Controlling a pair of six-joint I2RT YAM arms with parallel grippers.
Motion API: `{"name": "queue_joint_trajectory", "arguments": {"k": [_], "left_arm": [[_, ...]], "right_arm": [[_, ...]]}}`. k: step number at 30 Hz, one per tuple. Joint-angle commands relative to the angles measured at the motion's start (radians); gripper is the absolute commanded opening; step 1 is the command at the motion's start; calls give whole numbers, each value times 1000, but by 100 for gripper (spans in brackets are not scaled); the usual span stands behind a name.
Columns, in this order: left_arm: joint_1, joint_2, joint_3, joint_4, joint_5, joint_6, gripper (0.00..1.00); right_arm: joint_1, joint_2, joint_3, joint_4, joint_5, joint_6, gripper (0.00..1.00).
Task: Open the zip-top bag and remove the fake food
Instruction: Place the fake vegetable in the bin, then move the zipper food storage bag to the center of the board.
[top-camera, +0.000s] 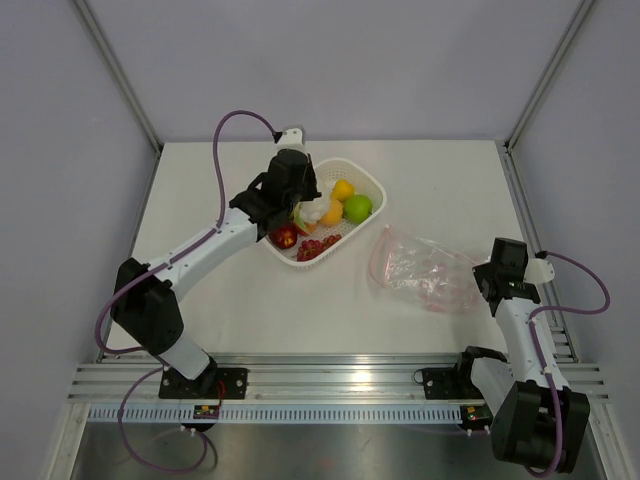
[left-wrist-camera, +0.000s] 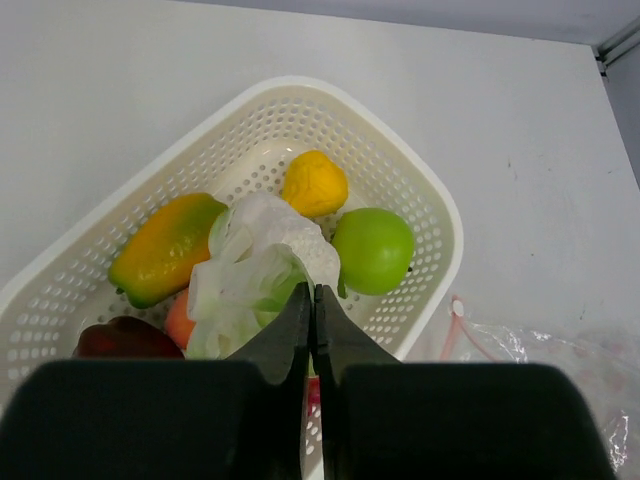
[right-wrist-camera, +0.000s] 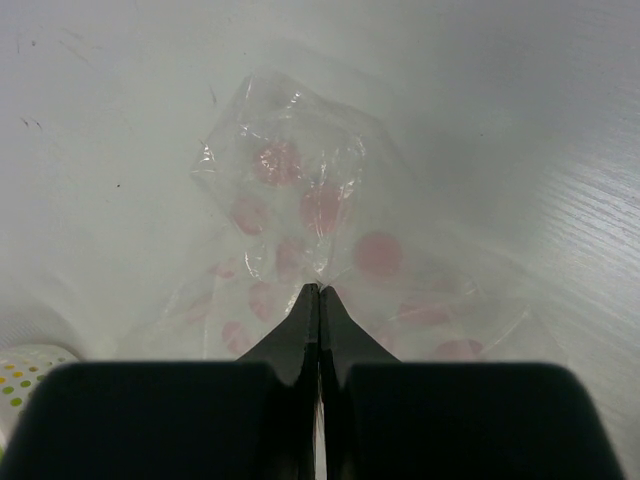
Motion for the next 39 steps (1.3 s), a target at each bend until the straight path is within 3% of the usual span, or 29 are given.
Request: {"name": "queue_joint_trajectory", "arguments": {"k": [1, 9, 13, 25, 29, 34, 38, 39], "left_arm": [[26, -10, 33, 3, 52, -6, 5], [73, -11, 33, -38, 110, -18, 42], [73, -28, 41, -61, 115, -14, 53], [73, -261, -47, -97, 119, -23, 59], [73, -338, -90, -126, 124, -17, 59], [73, -415, -151, -144, 121, -14, 62], [73, -464, -180, -173, 139, -29, 63], [73, -482, -189, -175, 153, -32, 64]], "right_arm": [[1, -18, 37, 23, 24, -10, 0], [1, 39, 75, 25, 59, 2, 0], [1, 90, 141, -11, 86, 8, 0], [1, 364, 379, -9, 70, 39, 0], [1, 438, 485, -29, 18, -30, 2], [2, 427, 530, -1, -55, -84, 26], [2, 409, 533, -7, -80, -90, 69], [2, 409, 543, -27, -82, -93, 75]]}}
